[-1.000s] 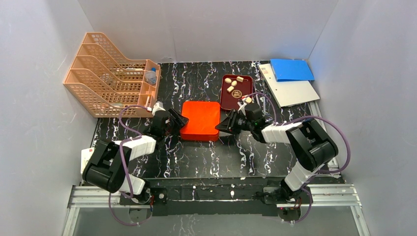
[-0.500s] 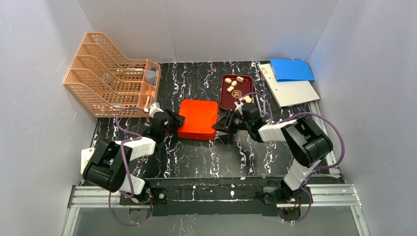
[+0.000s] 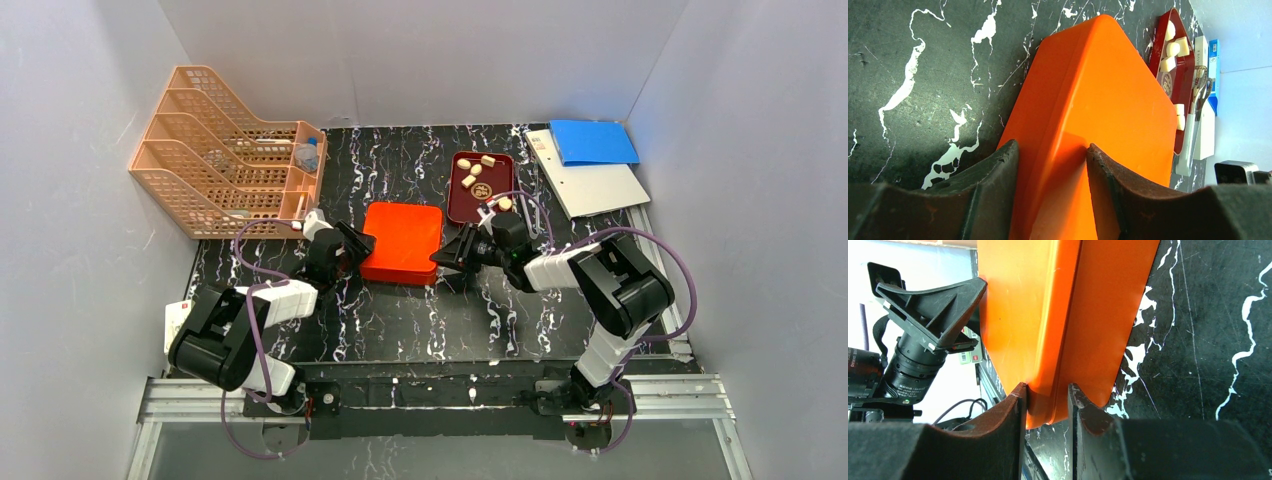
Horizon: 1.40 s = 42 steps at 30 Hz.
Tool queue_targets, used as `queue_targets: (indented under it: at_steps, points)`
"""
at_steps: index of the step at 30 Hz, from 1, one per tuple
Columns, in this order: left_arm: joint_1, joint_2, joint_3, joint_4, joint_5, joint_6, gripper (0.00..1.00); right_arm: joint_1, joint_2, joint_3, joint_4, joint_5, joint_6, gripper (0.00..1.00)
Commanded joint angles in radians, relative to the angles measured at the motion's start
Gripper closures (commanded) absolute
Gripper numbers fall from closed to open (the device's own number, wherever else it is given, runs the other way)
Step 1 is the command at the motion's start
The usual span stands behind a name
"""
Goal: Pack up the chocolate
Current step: Close the box lid on the packing box.
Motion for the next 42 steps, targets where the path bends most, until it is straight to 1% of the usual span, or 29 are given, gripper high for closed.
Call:
queue_targets:
  at_steps: [1, 4, 16, 22, 24, 27, 28, 29, 30, 32, 35, 37, 39, 42]
  points:
    - [-0.115, 0.036, -0.038, -0.18, 0.274, -0.031, 0.96, 0.097, 0.122, -0.078, -0.305, 0.091, -0.06, 0.99]
    - [-0.12, 0.037, -0.038, -0.182, 0.27, -0.035, 1.0, 0.097, 0.124, -0.087, -0.294, 0.089, -0.05, 0.99]
    - [-0.167, 0.055, -0.074, -0.139, 0.234, -0.071, 1.0, 0.097, 0.146, -0.154, -0.198, 0.066, -0.003, 0.99]
    - [-0.175, 0.09, -0.089, -0.097, 0.24, -0.084, 1.0, 0.096, 0.183, -0.154, -0.16, 0.046, 0.006, 0.99]
    - [-0.175, 0.088, -0.079, -0.112, 0.245, -0.076, 1.0, 0.096, 0.183, -0.158, -0.149, 0.044, 0.004, 0.99]
    - [-0.175, 0.056, -0.043, -0.193, 0.226, -0.04, 1.0, 0.091, 0.145, -0.164, -0.159, 0.051, -0.014, 0.99]
    - [-0.175, 0.046, -0.03, -0.216, 0.223, -0.027, 0.98, 0.089, 0.129, -0.159, -0.176, 0.054, -0.026, 0.99]
    - [-0.175, 0.035, -0.022, -0.231, 0.22, -0.018, 0.93, 0.089, 0.113, -0.148, -0.203, 0.06, -0.042, 0.99]
    - [-0.175, 0.024, -0.015, -0.241, 0.217, -0.012, 0.84, 0.086, 0.098, -0.143, -0.22, 0.065, -0.056, 0.94]
    - [-0.175, 0.01, -0.001, -0.261, 0.208, 0.0, 0.73, 0.086, 0.066, -0.131, -0.242, 0.075, -0.072, 0.74]
    - [-0.175, 0.009, 0.017, -0.272, 0.209, 0.012, 0.6, 0.082, 0.04, -0.118, -0.263, 0.074, -0.093, 0.54]
    - [-0.175, 0.01, 0.024, -0.278, 0.21, 0.018, 0.53, 0.08, 0.029, -0.106, -0.283, 0.073, -0.108, 0.4]
    - [-0.175, 0.006, 0.029, -0.285, 0.209, 0.023, 0.5, 0.078, 0.019, -0.098, -0.294, 0.074, -0.119, 0.3]
    - [-0.175, -0.001, 0.038, -0.3, 0.206, 0.03, 0.46, 0.073, 0.014, -0.083, -0.308, 0.067, -0.133, 0.27]
